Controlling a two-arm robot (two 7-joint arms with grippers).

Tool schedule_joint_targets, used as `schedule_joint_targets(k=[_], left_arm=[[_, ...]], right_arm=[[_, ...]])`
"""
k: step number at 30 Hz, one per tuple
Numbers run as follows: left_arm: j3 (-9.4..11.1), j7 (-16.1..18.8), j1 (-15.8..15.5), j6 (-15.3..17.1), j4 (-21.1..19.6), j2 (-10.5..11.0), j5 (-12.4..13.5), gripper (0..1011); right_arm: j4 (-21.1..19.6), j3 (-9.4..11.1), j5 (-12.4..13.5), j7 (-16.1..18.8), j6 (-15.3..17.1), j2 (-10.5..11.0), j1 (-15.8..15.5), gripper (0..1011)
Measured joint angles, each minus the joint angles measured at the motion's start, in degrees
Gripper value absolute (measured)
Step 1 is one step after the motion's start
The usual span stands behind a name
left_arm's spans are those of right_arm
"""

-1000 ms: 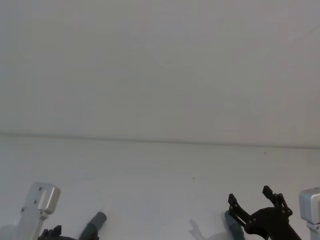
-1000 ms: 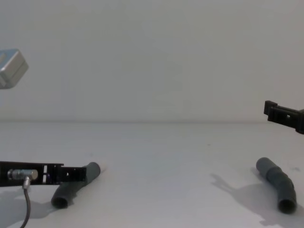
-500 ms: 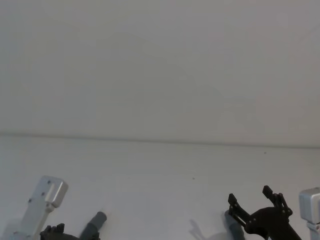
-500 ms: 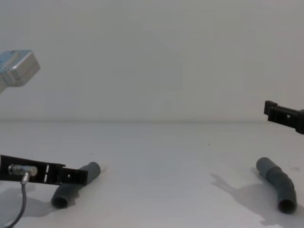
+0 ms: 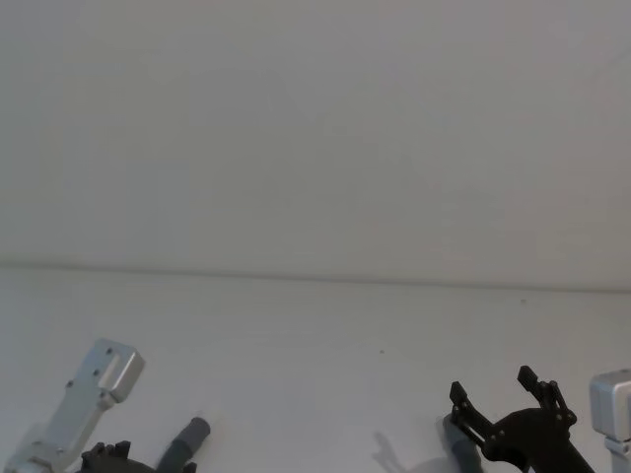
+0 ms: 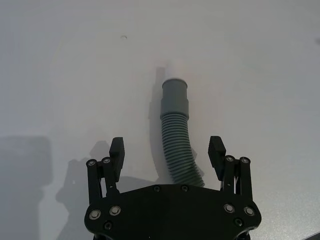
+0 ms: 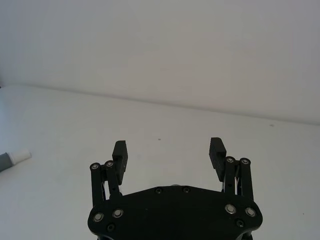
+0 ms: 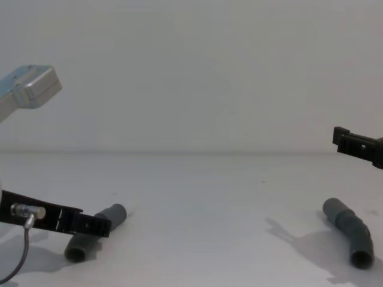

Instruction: Use both hands to pick up one end of the pipe from the table, align the ends, and insert them.

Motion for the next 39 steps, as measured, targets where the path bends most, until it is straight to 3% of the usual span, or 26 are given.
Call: schedule_joint_targets(k=[22, 39], left_arm=[[1.6, -3.2, -2.5, 2.2, 1.8, 1.1, 0.9, 1002], [2.5, -4.4, -4.1, 2.9, 3.8, 0.4, 1.6, 1002]], right_arm=[[0.0, 0.0, 0.0, 0.0, 0.0, 0.0, 0.0, 1002], [0.0, 0.0, 0.0, 0.0, 0.0, 0.0, 0.0, 1002]])
